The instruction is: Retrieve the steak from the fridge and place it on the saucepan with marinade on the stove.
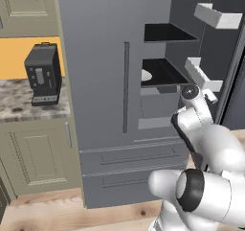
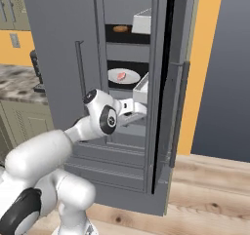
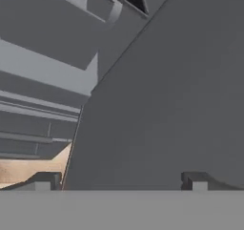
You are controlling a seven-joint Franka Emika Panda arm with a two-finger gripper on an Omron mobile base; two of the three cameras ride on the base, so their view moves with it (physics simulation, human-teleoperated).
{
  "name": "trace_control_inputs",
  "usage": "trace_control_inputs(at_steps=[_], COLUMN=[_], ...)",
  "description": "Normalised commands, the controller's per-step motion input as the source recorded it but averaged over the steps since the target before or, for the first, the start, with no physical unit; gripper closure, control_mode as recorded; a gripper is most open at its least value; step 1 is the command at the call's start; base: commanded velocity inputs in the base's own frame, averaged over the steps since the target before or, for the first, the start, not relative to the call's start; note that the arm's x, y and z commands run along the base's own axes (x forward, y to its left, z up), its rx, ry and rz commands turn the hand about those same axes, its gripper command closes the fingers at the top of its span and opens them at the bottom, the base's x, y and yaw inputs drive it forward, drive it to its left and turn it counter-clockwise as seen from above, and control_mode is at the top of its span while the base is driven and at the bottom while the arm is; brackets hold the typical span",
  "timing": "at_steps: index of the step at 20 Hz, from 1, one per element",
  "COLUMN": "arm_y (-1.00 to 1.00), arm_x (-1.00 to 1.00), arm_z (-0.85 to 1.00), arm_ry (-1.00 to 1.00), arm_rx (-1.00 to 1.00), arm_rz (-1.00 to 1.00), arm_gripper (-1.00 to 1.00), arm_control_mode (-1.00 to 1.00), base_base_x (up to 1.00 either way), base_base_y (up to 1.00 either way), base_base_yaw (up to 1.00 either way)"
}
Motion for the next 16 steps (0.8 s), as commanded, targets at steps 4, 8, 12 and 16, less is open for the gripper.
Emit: trace_control_inputs(at_steps=[4,8,12,16], arm_y=[-1.00,-0.61,0.64,1.00], arm_x=[0.00,-0.23,-0.68,-0.47], arm_z=[-0.14,-0.06,0.00,0.01], arm_ry=[0.12,0.05,-0.05,-0.02], arm_rx=[0.00,0.00,0.03,0.11], arm_rz=[-0.16,-0.07,0.01,0.02], arm_gripper=[-1.00,-1.00,-1.00,-1.00], arm_control_mode=[-1.00,-1.00,-1.00,-1.00], base_base_x=[0.00,0.00,0.00,0.00], base_base_y=[0.00,0.00,0.00,0.00], base_base_yaw=[0.00,0.00,0.00,0.00])
